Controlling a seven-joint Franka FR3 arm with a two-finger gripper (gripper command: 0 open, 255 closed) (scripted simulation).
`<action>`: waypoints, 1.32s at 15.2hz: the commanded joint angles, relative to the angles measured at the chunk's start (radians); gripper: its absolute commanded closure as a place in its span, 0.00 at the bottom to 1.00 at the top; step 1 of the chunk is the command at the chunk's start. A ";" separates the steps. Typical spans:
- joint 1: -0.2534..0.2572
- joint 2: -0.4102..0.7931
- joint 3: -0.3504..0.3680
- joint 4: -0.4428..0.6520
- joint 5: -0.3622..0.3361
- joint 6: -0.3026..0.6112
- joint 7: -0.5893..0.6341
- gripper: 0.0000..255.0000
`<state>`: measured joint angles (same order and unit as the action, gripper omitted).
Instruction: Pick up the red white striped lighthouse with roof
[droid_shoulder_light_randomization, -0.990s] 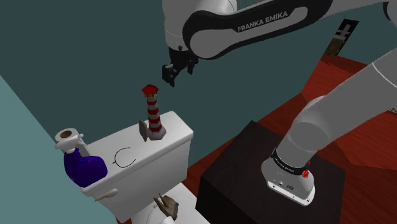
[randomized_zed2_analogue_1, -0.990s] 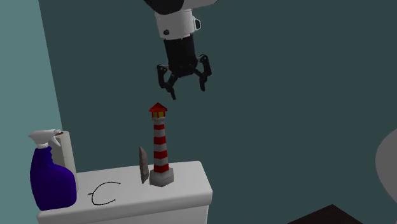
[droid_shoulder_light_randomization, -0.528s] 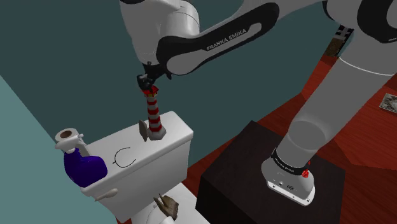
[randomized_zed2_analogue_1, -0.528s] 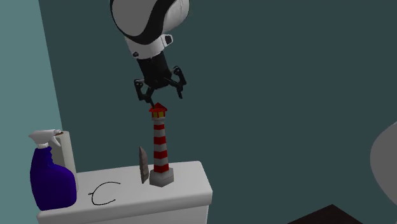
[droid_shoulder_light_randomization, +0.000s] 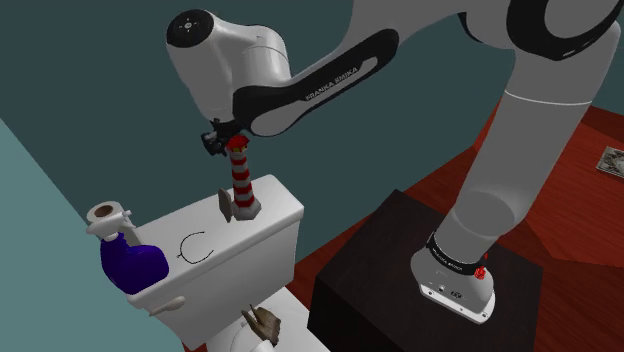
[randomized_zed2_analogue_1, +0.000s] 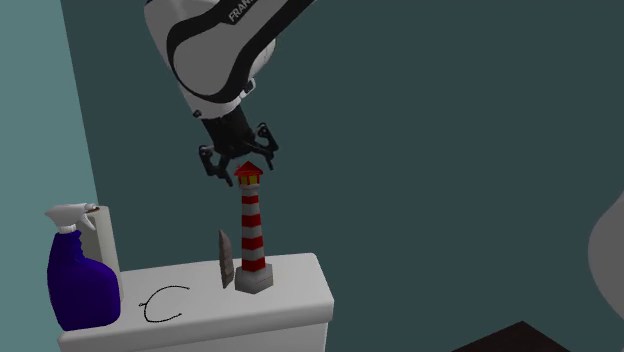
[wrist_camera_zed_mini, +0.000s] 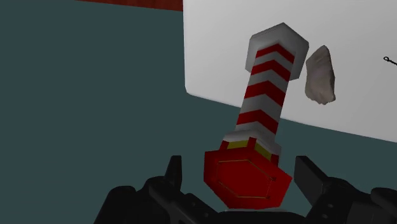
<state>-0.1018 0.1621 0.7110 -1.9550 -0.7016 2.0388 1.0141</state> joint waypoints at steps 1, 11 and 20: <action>0.002 0.008 -0.002 -0.017 -0.014 0.017 0.019 0.00; 0.002 0.009 -0.003 -0.024 -0.018 0.024 0.024 1.00; -0.005 -0.032 0.007 0.024 0.036 -0.033 -0.039 1.00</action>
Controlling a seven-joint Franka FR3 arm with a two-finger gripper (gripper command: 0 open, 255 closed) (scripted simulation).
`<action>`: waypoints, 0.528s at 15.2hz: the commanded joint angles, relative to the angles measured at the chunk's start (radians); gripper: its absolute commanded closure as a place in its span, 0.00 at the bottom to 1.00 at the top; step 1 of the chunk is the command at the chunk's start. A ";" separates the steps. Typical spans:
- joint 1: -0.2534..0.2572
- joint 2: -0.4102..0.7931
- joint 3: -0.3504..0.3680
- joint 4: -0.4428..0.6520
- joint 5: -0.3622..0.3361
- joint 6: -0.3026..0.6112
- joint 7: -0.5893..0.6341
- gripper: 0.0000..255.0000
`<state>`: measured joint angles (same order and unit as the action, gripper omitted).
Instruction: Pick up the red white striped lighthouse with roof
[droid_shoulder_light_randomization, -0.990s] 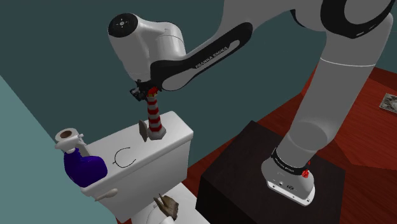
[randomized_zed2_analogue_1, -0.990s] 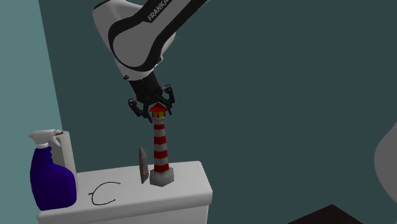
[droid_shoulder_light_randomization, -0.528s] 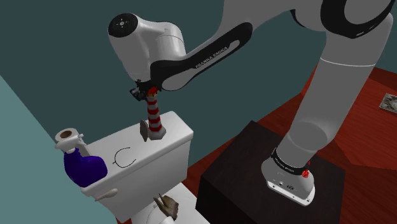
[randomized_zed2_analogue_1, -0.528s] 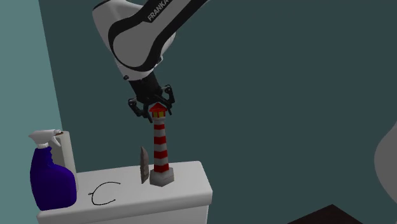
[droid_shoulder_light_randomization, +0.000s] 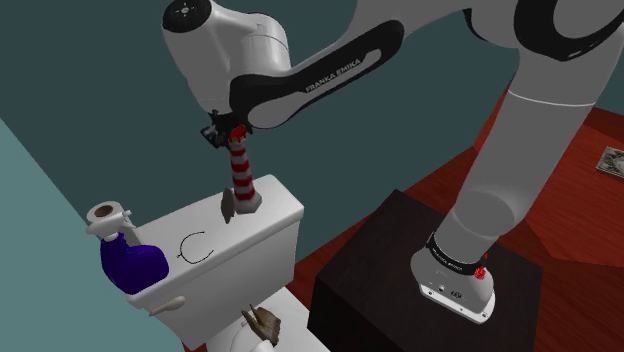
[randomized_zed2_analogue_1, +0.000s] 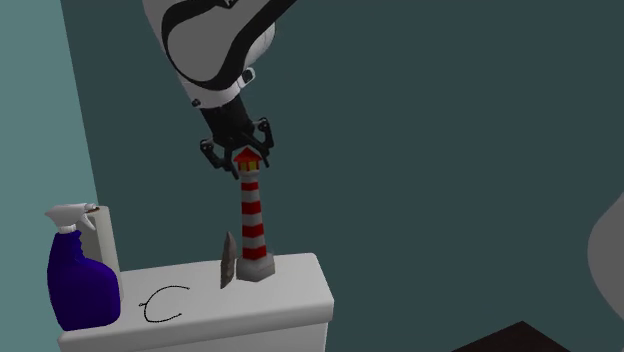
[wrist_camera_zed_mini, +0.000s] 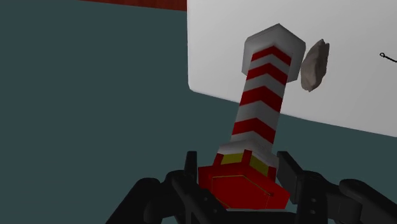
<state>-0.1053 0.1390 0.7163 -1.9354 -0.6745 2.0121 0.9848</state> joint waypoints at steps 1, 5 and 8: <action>-0.003 -0.014 0.002 0.011 0.016 -0.015 -0.018 1.00; -0.005 -0.034 0.006 0.043 0.041 -0.050 -0.051 1.00; -0.006 -0.046 0.008 0.069 0.058 -0.078 -0.075 1.00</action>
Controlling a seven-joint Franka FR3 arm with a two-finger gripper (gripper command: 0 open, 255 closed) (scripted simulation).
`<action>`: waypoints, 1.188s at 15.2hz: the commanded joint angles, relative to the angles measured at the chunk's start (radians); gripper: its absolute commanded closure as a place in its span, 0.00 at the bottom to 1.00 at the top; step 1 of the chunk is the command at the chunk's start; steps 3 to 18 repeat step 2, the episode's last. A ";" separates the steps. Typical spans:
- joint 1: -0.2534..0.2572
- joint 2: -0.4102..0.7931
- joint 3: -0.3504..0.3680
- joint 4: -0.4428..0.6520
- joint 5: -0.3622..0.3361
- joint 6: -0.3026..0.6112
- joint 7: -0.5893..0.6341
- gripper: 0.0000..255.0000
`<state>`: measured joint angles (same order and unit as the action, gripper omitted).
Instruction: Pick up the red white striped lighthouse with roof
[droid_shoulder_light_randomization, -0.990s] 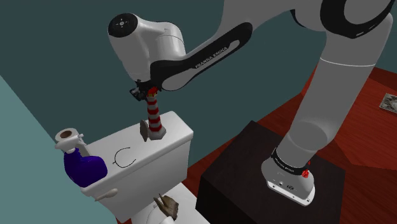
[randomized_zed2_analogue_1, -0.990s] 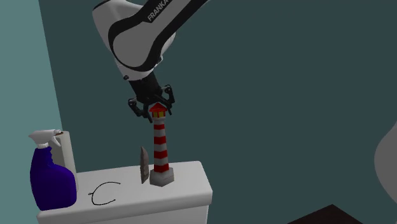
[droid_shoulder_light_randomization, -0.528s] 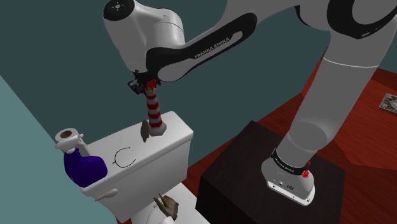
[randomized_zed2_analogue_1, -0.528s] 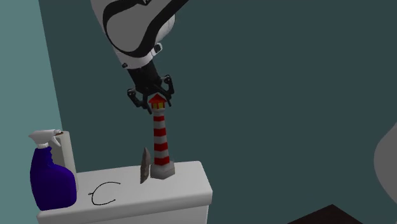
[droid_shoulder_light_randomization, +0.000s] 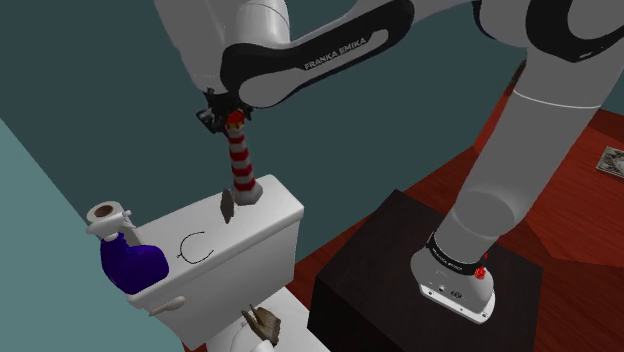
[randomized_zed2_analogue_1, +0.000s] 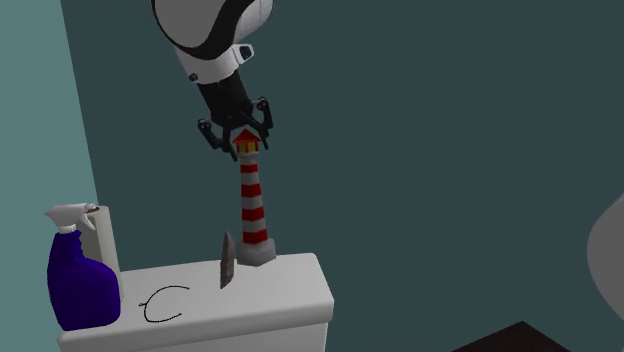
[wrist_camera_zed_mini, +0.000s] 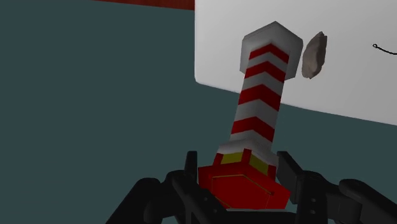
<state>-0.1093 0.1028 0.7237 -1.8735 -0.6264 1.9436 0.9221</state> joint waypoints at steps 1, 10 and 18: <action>-0.002 -0.010 0.001 0.009 0.011 -0.011 -0.013 1.00; -0.002 -0.010 0.001 0.009 0.011 -0.011 -0.013 1.00; -0.002 -0.010 0.001 0.009 0.011 -0.011 -0.013 1.00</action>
